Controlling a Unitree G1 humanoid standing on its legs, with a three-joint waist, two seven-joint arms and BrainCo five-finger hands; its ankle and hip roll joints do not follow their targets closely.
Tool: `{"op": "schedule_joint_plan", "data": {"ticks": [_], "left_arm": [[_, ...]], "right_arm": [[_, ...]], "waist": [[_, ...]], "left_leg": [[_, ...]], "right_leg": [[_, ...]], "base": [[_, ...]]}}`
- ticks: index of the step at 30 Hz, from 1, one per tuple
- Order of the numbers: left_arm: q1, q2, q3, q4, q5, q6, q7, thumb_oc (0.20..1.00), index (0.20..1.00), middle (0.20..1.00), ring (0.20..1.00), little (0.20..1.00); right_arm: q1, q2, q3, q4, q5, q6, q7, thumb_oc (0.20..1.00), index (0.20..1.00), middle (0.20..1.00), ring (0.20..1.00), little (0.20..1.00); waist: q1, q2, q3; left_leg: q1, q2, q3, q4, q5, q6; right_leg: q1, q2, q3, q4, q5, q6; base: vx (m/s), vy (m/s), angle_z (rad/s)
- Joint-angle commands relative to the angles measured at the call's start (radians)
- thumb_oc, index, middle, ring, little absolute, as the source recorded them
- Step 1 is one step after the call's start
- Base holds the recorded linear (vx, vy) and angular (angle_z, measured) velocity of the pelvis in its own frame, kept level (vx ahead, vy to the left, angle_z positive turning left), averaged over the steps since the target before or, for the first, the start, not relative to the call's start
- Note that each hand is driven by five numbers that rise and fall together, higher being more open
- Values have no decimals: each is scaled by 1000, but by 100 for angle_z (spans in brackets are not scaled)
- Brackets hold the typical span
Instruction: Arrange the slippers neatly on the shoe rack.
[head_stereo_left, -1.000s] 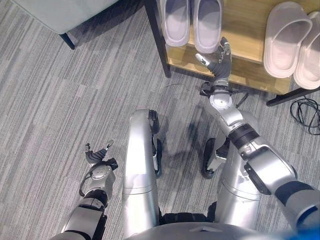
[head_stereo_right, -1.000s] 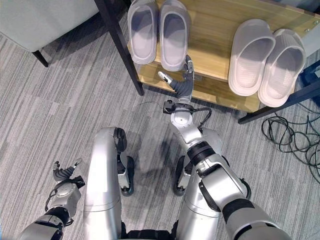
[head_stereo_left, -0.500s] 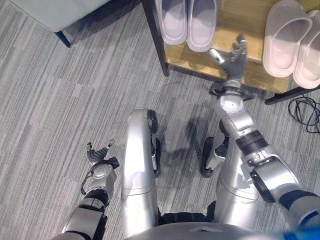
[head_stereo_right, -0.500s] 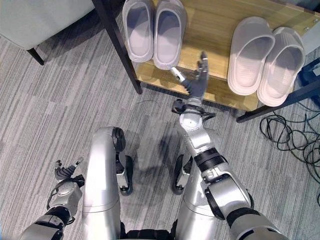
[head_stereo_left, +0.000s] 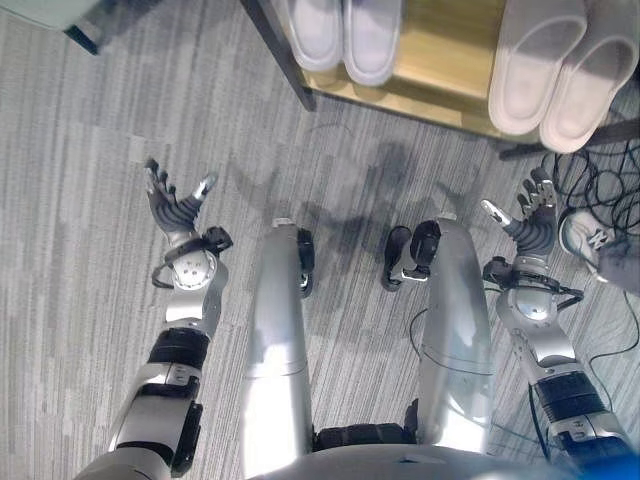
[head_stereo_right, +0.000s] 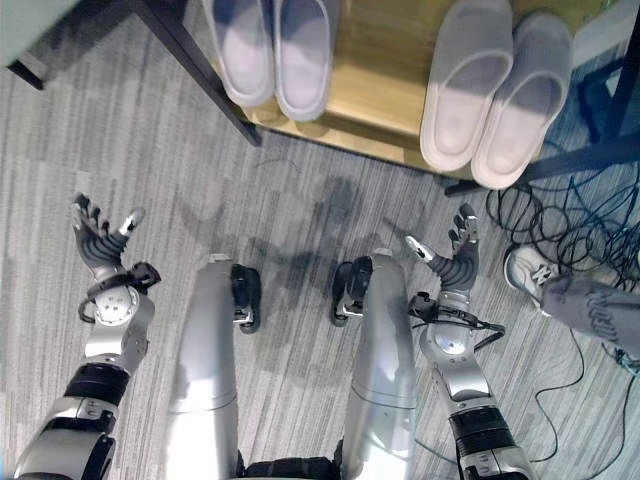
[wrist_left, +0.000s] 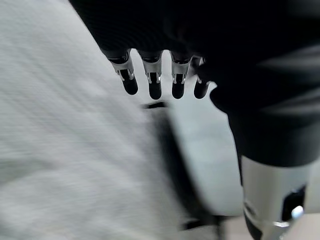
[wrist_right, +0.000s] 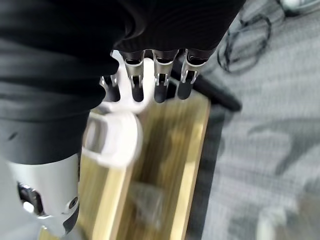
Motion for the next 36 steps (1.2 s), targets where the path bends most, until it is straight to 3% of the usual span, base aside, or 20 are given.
{"op": "schedule_joint_plan", "data": {"ticks": [1,5,6,7,9,10,14,17,19,23,27,32,36], "left_arm": [[92,29,-44,91,116,-3,30,1000,1000,1000,1000,1000],[115,11,-103,108,181,24,-1,1000,1000,1000,1000,1000],[117,8,-155,115,226,40,-26,1000,1000,1000,1000,1000],[117,6,-171,115,238,43,-34,1000,1000,1000,1000,1000],[141,-7,-196,115,265,54,-69,1000,1000,1000,1000,1000],[151,-7,-195,118,263,55,-75,1000,1000,1000,1000,1000],[214,-42,-203,151,280,68,-109,1000,1000,1000,1000,1000],[319,-81,-206,173,300,80,-148,1000,1000,1000,1000,1000],[380,-111,-204,212,334,94,-168,1000,1000,1000,1000,1000],[436,-132,-203,214,362,102,-194,1000,1000,1000,1000,1000],[454,-143,-198,213,375,106,-205,1000,1000,1000,1000,1000],[490,-153,-180,181,361,94,-234,1000,1000,1000,1000,1000],[512,-148,-182,144,341,86,-258,1000,1000,1000,1000,1000]], "right_arm": [[0,42,-23,4,-25,-31,-2,1000,1000,1000,1000,1000],[19,66,-29,129,-6,-9,29,1000,1000,1000,1000,1000],[22,81,-31,178,18,-2,41,1000,1000,1000,1000,1000],[26,81,-29,184,15,-2,50,1000,1000,1000,1000,1000],[68,88,-12,200,-2,16,84,1000,1000,1000,1000,1000],[79,87,-10,198,-10,24,91,1000,1000,1000,1000,1000],[112,111,-3,295,-16,49,120,1000,1000,1000,1000,1000],[155,132,-1,354,-39,71,152,1000,1000,1000,1000,1000],[201,151,27,384,-70,84,193,1000,1000,1000,1000,1000],[253,168,49,374,-84,86,223,1000,1000,1000,1000,1000],[277,173,67,351,-99,91,234,1000,1000,1000,1000,1000],[319,138,97,258,-212,92,256,1000,1000,1000,1000,1000],[339,132,105,213,-237,87,266,1000,1000,1000,1000,1000]], "waist": [[-3,-22,-136],[-9,-33,-168],[-12,-38,-186],[-13,-36,-190],[-17,-36,-226],[-18,-34,-230],[-24,-22,-274],[-19,-1,-312],[-23,19,-372],[-28,36,-436],[-29,42,-461],[-32,36,-447],[-35,26,-431]], "left_leg": [[-173,19,-111,-85,107,3],[14,42,-87,-294,166,-10],[115,49,-79,-410,203,-15],[153,57,-76,-454,217,-12],[343,78,-71,-673,282,-11],[398,82,-66,-730,294,-7],[658,65,-18,-1007,394,-15],[941,45,46,-1244,447,-16],[1161,32,96,-1430,469,-9],[1299,13,123,-1574,502,3],[1345,-3,141,-1609,495,12],[1390,-25,144,-1609,461,36],[1387,-26,164,-1609,459,48]], "right_leg": [[-63,-89,55,-28,-2,66],[135,-81,-11,-258,56,84],[237,-66,-32,-385,101,93],[271,-68,-43,-430,114,93],[459,-48,-83,-660,190,127],[507,-41,-91,-707,212,135],[771,-25,-149,-995,346,175],[1034,-24,-172,-1223,442,223],[1215,-20,-165,-1391,509,255],[1328,0,-138,-1533,565,272],[1365,-12,-129,-1581,592,286],[1383,-33,-109,-1541,576,294],[1348,-40,-85,-1508,599,307]], "base": [[-61,120,14],[-51,32,6],[-63,22,2],[-51,42,3],[41,36,-7],[128,16,-25],[104,40,-18],[322,111,-14],[360,103,-29],[139,42,-19],[24,55,-26],[1,72,-9],[-60,42,-21]]}}
